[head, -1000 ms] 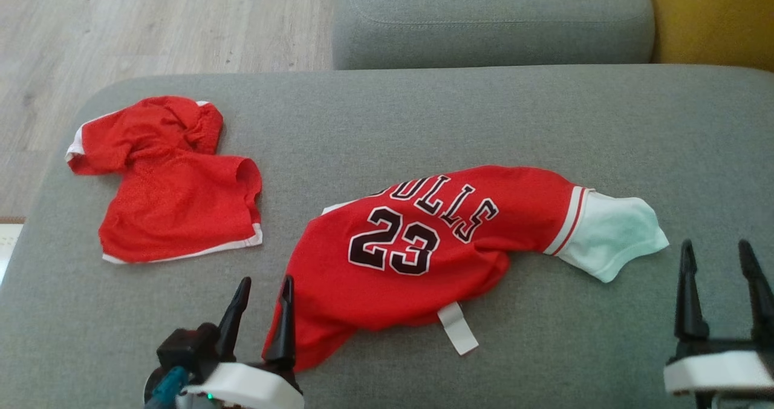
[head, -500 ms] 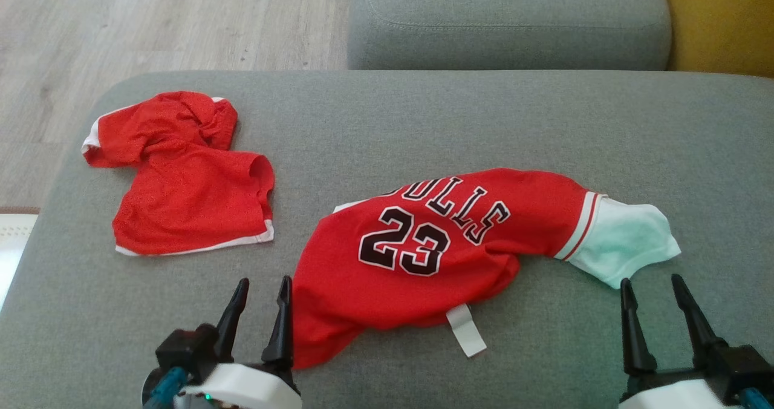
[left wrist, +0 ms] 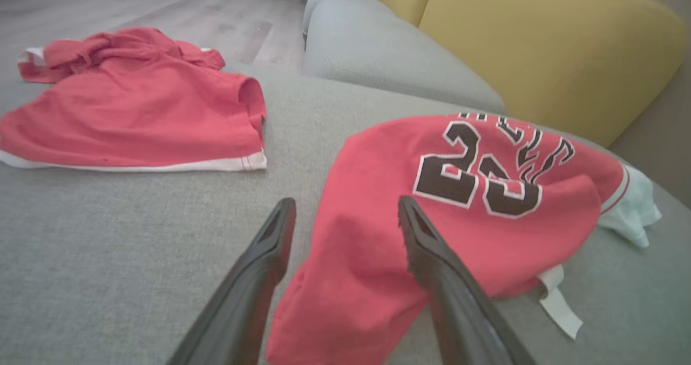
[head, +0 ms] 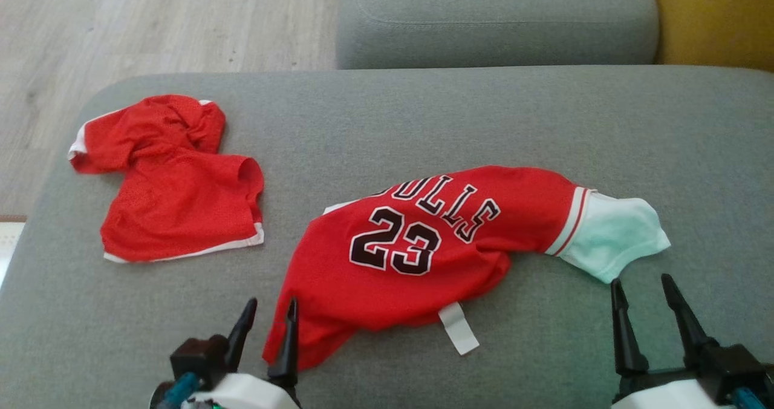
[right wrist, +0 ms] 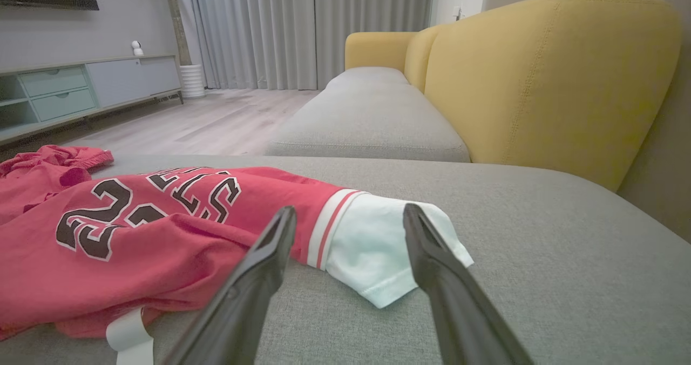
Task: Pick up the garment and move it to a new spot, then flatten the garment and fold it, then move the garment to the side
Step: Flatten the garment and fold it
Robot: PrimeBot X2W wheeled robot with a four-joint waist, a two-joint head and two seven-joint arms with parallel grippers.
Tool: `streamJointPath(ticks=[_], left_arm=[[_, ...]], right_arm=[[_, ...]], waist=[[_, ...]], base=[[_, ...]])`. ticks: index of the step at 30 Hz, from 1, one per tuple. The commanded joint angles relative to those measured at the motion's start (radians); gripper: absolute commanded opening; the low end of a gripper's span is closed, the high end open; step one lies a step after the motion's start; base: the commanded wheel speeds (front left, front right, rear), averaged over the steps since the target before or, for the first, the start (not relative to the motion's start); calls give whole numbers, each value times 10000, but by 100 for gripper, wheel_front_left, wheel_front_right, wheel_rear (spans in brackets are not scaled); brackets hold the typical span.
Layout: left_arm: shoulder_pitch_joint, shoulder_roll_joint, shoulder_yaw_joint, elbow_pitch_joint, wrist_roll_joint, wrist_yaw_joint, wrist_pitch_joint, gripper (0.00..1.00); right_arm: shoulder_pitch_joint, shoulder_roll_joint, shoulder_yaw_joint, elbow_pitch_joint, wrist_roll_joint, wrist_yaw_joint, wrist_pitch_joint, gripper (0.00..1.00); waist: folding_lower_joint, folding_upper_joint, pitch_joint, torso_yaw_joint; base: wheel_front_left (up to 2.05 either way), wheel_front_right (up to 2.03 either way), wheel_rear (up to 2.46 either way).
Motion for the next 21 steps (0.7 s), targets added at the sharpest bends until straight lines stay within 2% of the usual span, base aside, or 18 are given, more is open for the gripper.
streamJointPath(ticks=[1,7,12,13,14,17,21], left_arm=[[-661,-45,214,56,130,-85,-124,100],[-1608,36,223,1658,115,-347,-93,100],[-2314,119,225,2819,-217,-720,407,98],[-2422,117,202,3007,-342,-820,590,55],[-2540,154,121,3170,-368,-905,760,2],[-2842,218,33,3459,-602,-1094,1112,0],[-3410,386,11,3341,-654,-1175,1066,0]], right_arm=[[-244,-107,285,-331,-67,-7,-108,100],[-290,-107,327,-363,-85,-7,-108,100],[-323,-107,376,-402,-65,-7,-108,100],[-329,-107,384,-407,-61,-7,-108,100],[-337,-107,394,-408,-60,-7,-108,100],[-397,-107,413,-386,-34,-7,-108,100],[-582,-106,370,-402,43,-7,-108,100]], waist=[[0,0,19,-121],[0,0,68,-418],[0,0,120,-678],[0,0,137,-723],[0,0,155,-768],[0,0,233,-943],[0,0,417,-1202]], base=[[0,0,0],[0,0,0],[0,0,0],[0,0,0],[0,0,0],[0,0,0],[0,0,0]])
